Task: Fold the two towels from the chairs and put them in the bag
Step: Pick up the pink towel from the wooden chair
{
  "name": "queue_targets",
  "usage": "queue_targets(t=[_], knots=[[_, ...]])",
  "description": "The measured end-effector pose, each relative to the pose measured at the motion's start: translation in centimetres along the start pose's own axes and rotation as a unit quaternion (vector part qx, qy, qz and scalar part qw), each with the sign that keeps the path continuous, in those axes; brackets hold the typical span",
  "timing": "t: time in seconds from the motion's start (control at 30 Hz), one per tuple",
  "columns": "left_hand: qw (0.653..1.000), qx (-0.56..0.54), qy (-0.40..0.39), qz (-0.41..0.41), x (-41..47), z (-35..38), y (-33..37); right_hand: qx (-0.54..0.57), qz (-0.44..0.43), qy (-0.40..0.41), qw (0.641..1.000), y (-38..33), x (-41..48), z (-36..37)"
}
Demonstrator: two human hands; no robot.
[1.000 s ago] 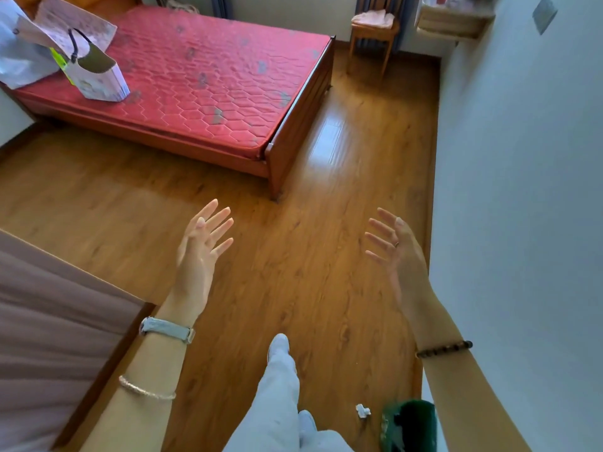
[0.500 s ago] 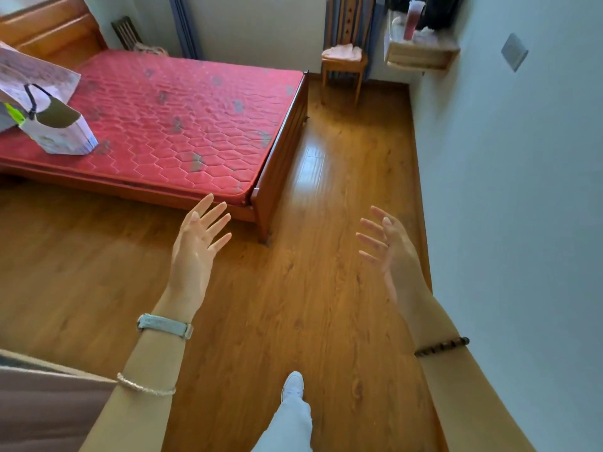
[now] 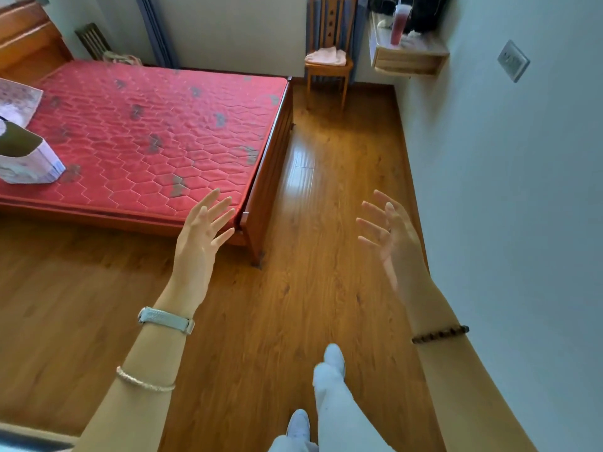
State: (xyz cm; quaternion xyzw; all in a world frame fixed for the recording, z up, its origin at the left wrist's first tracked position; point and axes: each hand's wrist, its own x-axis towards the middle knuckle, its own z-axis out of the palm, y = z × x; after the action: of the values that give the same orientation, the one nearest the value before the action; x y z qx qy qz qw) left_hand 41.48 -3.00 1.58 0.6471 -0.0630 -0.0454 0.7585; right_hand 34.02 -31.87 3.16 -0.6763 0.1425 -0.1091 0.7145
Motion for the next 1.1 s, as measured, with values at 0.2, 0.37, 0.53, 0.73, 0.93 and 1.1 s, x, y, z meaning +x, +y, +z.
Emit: queue_targets(t=[0.2, 0.37, 0.53, 0.73, 0.93, 1.1], knots=[[1.0, 0.002, 0.008, -0.016, 7.2, 2.1, -1.9, 0.006, 0.012, 0.016, 1.0, 0.8, 7.9, -1.0], [1.0, 0.015, 0.014, -0.009, 14.4, 4.5, -2.7, 0.01, 0.012, 0.01, 1.0, 0.9, 15.9, -2.2], [0.999, 0.039, 0.03, -0.006, 20.8, 7.6, -2.4, 0.017, 0.019, -0.01, 1.0, -0.3, 23.9, -3.3], [0.999, 0.029, 0.045, 0.004, 27.8, 10.5, -2.0, 0.034, 0.029, -0.029, 0.999, -1.6, 31.5, -4.3], [0.999, 0.011, 0.05, 0.005, 33.8, 11.4, -2.8, 0.031, 0.045, -0.018, 0.998, -1.3, 36.9, -5.0], [0.999, -0.004, 0.048, 0.0, 39.9, 11.4, -4.3, 0.034, 0.041, -0.004, 0.999, -0.9, 42.7, -4.4]])
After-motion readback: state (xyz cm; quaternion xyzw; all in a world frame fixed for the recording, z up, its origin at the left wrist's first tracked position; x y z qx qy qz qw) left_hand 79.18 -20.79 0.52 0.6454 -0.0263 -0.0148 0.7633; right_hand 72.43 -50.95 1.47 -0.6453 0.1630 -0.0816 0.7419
